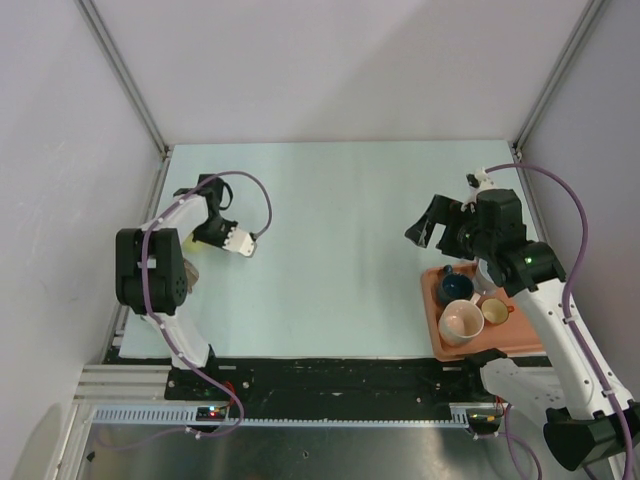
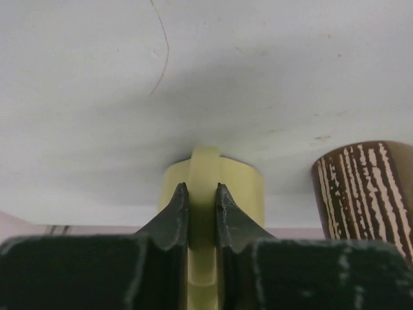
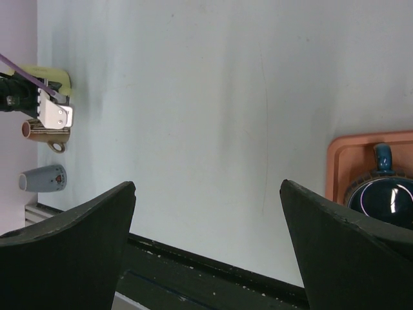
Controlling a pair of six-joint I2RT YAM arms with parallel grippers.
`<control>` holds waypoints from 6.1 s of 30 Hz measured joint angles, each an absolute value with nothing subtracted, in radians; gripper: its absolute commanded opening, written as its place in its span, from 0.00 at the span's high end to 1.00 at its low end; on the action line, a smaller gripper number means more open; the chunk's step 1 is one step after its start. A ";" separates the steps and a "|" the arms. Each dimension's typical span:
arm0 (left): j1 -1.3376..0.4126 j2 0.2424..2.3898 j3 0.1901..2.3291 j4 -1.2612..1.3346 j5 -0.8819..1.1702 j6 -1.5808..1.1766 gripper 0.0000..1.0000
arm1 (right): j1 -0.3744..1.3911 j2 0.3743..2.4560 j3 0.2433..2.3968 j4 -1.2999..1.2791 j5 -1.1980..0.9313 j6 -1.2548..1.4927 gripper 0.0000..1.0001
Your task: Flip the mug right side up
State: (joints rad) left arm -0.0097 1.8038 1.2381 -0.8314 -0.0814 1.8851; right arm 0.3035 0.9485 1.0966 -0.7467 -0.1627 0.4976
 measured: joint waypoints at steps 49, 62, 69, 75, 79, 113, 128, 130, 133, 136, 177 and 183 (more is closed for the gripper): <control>-0.395 1.702 2.094 -0.825 0.961 0.004 0.68 | 0.614 1.335 1.157 0.326 -0.585 0.967 0.98; -0.299 1.681 2.130 -0.795 0.559 0.057 0.00 | 0.577 1.251 1.272 -0.516 -0.105 0.665 1.00; -0.265 1.639 2.062 -0.808 0.364 0.205 0.00 | 0.306 1.161 1.513 -1.028 0.301 0.587 1.00; -0.261 1.628 1.999 -0.837 0.298 0.308 0.00 | -0.154 1.088 1.425 -1.160 0.466 0.494 1.00; -0.251 1.627 1.969 -0.851 0.290 0.345 0.00 | -0.432 1.073 1.275 -1.150 0.427 0.448 1.00; -0.243 1.555 1.890 -0.858 0.260 0.404 0.00 | -0.607 1.257 0.881 -0.696 0.118 0.446 0.54; -0.222 1.531 1.766 -0.957 0.243 0.622 0.00 | -0.473 1.070 1.133 -0.840 0.216 0.414 0.01; -0.196 1.515 1.728 -1.012 0.246 0.717 0.01 | -0.400 1.034 1.182 -0.862 0.235 0.408 0.01; -0.137 1.469 1.635 -1.100 0.235 0.905 0.08 | -0.282 0.993 1.225 -0.872 0.243 0.393 0.01; -0.067 1.389 1.449 -1.187 0.137 1.150 0.13 | -0.121 0.953 1.239 -0.868 0.216 0.375 0.00; 0.257 1.539 1.376 -1.046 -0.026 0.516 0.00 | 0.631 1.100 1.084 -0.535 -0.009 0.315 0.00; 0.270 1.540 1.243 -0.940 -0.032 0.417 0.00 | 0.757 1.139 1.169 -0.590 0.070 0.337 0.00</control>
State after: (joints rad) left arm 0.2703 1.5402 1.2430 -0.9398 -0.0322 0.4171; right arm 0.7567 1.1389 1.1694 -0.5896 0.0700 0.3370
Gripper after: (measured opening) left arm 0.995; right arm 0.993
